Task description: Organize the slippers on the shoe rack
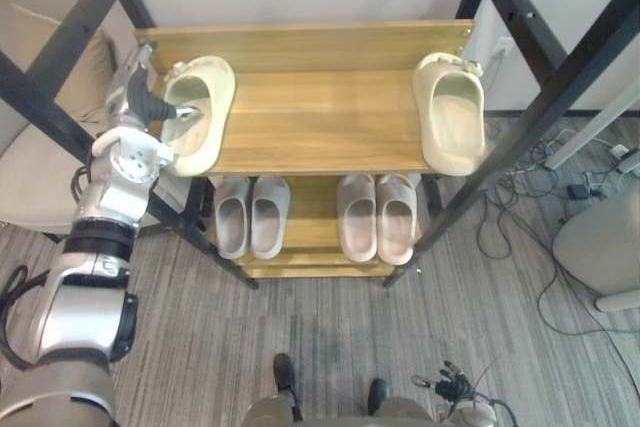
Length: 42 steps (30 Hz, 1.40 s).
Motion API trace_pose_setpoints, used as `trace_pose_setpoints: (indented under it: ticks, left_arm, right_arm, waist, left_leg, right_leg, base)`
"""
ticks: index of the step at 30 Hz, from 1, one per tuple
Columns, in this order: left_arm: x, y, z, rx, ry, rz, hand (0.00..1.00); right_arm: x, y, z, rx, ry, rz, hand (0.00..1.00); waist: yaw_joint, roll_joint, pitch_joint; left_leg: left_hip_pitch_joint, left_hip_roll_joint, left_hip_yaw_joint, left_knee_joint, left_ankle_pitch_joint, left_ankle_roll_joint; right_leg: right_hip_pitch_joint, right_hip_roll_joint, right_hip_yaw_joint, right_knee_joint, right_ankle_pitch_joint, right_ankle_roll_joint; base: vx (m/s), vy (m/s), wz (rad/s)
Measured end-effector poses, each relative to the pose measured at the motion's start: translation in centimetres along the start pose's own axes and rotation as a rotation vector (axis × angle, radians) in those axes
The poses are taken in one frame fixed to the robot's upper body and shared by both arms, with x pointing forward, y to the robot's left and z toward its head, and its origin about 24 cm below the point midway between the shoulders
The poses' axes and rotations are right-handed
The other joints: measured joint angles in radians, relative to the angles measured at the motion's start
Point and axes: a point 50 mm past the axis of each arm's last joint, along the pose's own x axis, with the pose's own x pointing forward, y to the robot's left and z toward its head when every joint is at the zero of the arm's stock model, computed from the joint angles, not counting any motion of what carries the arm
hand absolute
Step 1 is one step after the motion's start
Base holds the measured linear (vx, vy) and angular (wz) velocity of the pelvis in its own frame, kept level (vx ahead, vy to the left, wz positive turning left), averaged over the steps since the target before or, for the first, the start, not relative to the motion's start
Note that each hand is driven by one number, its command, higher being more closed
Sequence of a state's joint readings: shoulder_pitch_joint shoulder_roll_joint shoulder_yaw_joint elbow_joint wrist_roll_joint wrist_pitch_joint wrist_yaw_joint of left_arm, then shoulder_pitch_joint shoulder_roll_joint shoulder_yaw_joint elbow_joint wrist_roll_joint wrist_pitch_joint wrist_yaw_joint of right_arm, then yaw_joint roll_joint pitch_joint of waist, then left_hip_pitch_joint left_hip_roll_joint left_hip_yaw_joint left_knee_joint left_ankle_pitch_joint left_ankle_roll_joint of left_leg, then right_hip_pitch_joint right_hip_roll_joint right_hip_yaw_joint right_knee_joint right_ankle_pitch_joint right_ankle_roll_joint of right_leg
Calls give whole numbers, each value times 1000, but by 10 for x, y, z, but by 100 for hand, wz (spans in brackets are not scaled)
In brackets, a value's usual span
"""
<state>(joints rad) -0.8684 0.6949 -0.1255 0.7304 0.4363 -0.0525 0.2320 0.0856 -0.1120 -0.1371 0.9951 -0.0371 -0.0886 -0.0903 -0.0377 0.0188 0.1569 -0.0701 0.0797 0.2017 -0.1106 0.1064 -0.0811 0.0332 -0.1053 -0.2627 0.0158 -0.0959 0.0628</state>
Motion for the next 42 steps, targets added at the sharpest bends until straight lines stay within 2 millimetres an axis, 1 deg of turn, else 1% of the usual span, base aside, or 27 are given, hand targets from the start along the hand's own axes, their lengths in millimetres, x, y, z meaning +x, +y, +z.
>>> trace_pose_setpoints:
  ticks: [2, 3, 11, 12, 16, 18, 21, 29, 31, 33, 36, 38, 39, 41, 42]
  left_arm:
    - [1, -1, 1, 9, 0, -3, 0]
    - [2, 1, 3, 19, -2, -1, 100]
    - [9, 6, 9, 19, -6, 11, 100]
    - [11, 8, 11, 17, -8, 17, 100]
    - [13, 8, 13, 13, -9, 17, 100]
    - [15, 7, 16, 10, -13, 10, 100]
    - [15, 4, 18, 12, -19, -1, 100]
    - [14, -9, 29, -64, -29, -21, 100]
    - [13, -13, 33, -79, -39, -26, 100]
    - [12, -19, 44, -105, -66, -35, 100]
    - [9, -32, 61, -136, -114, -54, 100]
    - [8, -36, 67, -156, -124, -58, 100]
    - [8, -41, 77, -170, -147, -69, 100]
    - [8, -44, 83, -173, -163, -77, 100]
    - [7, -47, 91, -187, -178, -85, 100]
  right_arm:
    - [0, 0, 0, 0, -1, 0, 0]
    - [0, 0, 0, 0, -1, -1, 0]
    - [1, 1, 4, 2, -13, 0, 0]
    - [1, 3, 7, 7, -29, 2, 0]
    - [1, 10, 13, 21, -48, 14, 0]
    - [2, 14, 17, 30, -57, 22, 0]
    - [1, 26, 18, 49, -55, 49, 0]
    - [1, 28, 19, 57, -55, 52, 0]
    - [1, 28, 19, 59, -54, 51, 0]
    - [1, 28, 18, 66, -49, 49, 0]
    - [2, 28, 20, 69, -44, 48, 0]
    - [2, 28, 20, 69, -44, 48, 0]
    - [2, 28, 20, 70, -44, 48, 0]
    - [2, 27, 20, 72, -41, 47, 0]
    - [3, 27, 20, 84, -41, 43, 0]
  waist:
    - [0, 0, 0]
    - [5, 0, 0]
    - [8, 0, 1]
    - [6, 0, 1]
    - [1, 0, 1]
    - [-2, 0, 1]
    - [-7, 0, 1]
    - [-17, 0, 1]
    - [-18, 0, 1]
    - [-19, 0, 1]
    - [-31, 1, 1]
    - [-36, 1, 0]
    - [-38, 2, 0]
    - [-41, 2, 0]
    - [-48, 3, 0]
  left_leg:
    - [0, 1, 5, 0, -1, -1]
    - [-1, 2, 8, 0, -2, -3]
    - [-11, 2, 21, 0, -2, -3]
    - [-12, 2, 26, 0, -2, -3]
    - [-8, 2, 37, 0, -2, -3]
    - [-6, 2, 37, 0, -2, -3]
    - [-3, 1, 38, 0, -2, -3]
    - [7, 0, 38, 0, -2, -3]
    - [10, 0, 37, 0, -2, -3]
    - [11, 0, 37, 0, -2, -3]
    - [15, -1, 37, 1, -2, -3]
    - [16, -1, 37, 3, -2, -3]
    - [17, -1, 38, 5, -2, -3]
    - [17, -1, 39, 5, -2, -3]
    - [19, -1, 43, 5, -2, -3]
  right_leg:
    - [-1, 0, 2, 0, 0, 0]
    - [-4, 0, 5, 0, 0, 0]
    - [-16, -1, 9, 2, 0, 0]
    - [-16, -1, 13, 4, 0, 0]
    - [-18, -2, 23, 6, 0, 0]
    - [-18, -2, 23, 6, 0, 0]
    - [-18, -3, 25, 8, 0, 0]
    - [-16, -6, 27, 13, 0, 0]
    - [-15, -6, 27, 13, 0, 0]
    - [-14, -6, 27, 13, 1, 0]
    - [-12, -7, 29, 13, 1, 0]
    - [-11, -7, 29, 13, 1, 0]
    - [-10, -6, 30, 13, 1, 0]
    - [-11, -6, 31, 13, 1, -1]
    - [-11, -6, 34, 13, 2, -2]
  base:
    - [4, 2, -6]
    - [4, 1, -6]
    - [1, 2, -3]
    - [13, 1, -6]
    - [6, -1, -8]
    - [0, 0, 0]
    - [-4, -1, -3]
    - [-14, 2, -1]
    - [-17, 3, 0]
    - [0, 0, 0]
    - [-1, 1, -1]
    - [0, 0, 0]
    - [0, 0, 0]
    - [-3, 2, -2]
    - [-4, 5, -4]
